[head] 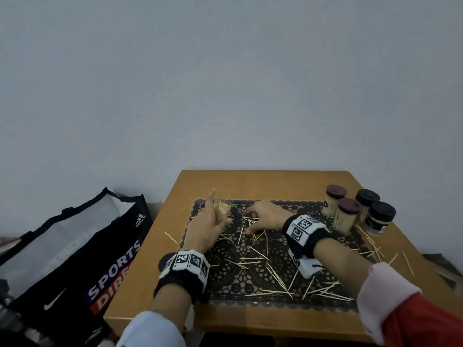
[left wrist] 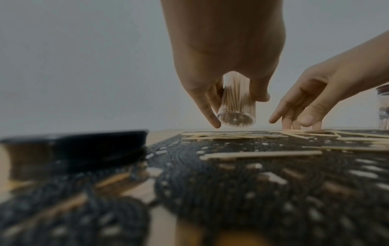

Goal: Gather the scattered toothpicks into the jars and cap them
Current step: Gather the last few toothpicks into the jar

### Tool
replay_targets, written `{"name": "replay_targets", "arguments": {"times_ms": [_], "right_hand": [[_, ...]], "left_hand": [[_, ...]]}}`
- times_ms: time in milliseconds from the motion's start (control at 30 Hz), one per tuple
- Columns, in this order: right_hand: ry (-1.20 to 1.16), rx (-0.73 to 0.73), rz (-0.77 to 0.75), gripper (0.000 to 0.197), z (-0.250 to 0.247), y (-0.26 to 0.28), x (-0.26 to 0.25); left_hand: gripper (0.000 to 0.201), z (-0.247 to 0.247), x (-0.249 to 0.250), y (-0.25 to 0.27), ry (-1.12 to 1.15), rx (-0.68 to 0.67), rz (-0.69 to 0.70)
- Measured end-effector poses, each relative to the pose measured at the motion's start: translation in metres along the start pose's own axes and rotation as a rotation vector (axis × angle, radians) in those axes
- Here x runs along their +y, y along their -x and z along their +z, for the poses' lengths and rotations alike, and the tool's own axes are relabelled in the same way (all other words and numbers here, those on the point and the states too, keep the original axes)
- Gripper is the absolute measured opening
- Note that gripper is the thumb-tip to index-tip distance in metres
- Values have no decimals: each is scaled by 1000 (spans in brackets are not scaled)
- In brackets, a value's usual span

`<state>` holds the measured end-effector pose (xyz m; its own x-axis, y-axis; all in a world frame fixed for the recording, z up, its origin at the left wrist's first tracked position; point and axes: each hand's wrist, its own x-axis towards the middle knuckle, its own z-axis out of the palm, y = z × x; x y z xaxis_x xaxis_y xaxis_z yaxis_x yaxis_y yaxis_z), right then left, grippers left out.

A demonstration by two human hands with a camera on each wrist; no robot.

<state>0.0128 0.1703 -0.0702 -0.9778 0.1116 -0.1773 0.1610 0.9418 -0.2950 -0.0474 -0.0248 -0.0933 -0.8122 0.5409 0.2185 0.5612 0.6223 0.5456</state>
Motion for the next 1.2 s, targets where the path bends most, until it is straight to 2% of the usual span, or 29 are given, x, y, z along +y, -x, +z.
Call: {"name": "replay_targets", "arguments": {"times_ms": [67,133,267,467,600,867,1033,1200], "right_hand": [[87,3,5,61,5,1,-3],[68,19,24,46,5,-1,-6],[-21,59,77,40,0,-1,-8],[-7,150,136,10,6,4,-5],[31,158,108,13,10,10,-10],[-39,117,3,24,7,16,-4],[42,144,74,19,4,20,-1],[57,114,5,7,2,21,-3]], "left_hand": [[91,0,1,1,6,4,4],[91,0,1,1,10,8,8],[92,1,0,1,13,-3,10],[90,1,-1,0,23,-14,25],[89,1,0,0,26,-19,28],[89,2,-2,-1,27,-14,16],[88,0,-1,0,47,-24,22],[88,-1,3,2,32,-49,26]]}}
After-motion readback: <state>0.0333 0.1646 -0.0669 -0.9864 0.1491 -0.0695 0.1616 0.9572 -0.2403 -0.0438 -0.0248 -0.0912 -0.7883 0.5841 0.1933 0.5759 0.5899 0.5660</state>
